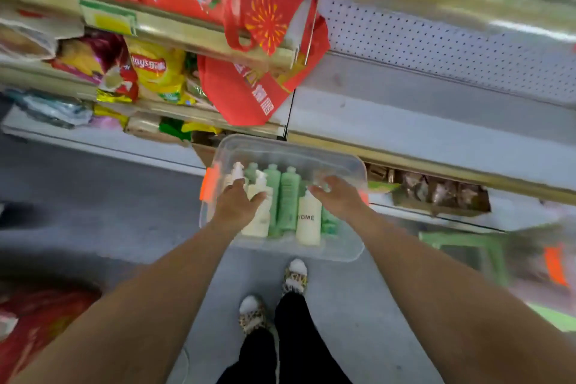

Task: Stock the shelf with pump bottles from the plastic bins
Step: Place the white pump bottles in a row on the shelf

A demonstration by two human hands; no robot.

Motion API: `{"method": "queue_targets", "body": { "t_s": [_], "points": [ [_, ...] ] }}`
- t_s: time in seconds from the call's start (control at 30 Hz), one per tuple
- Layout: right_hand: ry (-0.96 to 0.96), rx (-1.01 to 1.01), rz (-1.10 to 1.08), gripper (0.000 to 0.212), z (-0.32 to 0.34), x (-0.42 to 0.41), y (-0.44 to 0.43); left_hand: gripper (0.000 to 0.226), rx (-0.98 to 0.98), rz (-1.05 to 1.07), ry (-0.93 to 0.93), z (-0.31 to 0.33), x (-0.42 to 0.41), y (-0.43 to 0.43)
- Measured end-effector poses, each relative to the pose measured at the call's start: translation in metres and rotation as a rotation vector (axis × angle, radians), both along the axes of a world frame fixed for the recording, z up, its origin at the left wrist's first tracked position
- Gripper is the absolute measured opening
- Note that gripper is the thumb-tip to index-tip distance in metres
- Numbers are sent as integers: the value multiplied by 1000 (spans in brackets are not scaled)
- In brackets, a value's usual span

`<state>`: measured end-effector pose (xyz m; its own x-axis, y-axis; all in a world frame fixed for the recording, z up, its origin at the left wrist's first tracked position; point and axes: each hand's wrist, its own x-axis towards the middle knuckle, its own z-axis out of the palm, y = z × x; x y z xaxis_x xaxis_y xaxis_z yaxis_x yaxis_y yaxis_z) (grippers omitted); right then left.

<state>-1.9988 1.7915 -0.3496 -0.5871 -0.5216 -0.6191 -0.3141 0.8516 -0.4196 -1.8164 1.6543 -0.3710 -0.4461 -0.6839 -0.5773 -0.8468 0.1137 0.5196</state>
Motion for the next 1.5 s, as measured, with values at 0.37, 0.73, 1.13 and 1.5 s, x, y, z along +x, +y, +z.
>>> {"method": "queue_targets", "body": {
  "t_s": [0.37, 0.73, 1.13, 1.5],
  "points": [
    [-329, 96, -394, 55, -133, 0, 14, 62, -37, 46, -181, -80, -5, 10],
    [-256, 123, -469, 44, -168, -16, 9, 64, 208, 192, -119, -97, -24, 17],
    [-255, 58, -526, 76, -176, -4, 16, 77, 291, 237, -47, -113, -39, 33],
    [-534, -210, -544, 41, -141, -16, 33, 69, 723, 548, 184, -85, -21, 25]
  ]
}}
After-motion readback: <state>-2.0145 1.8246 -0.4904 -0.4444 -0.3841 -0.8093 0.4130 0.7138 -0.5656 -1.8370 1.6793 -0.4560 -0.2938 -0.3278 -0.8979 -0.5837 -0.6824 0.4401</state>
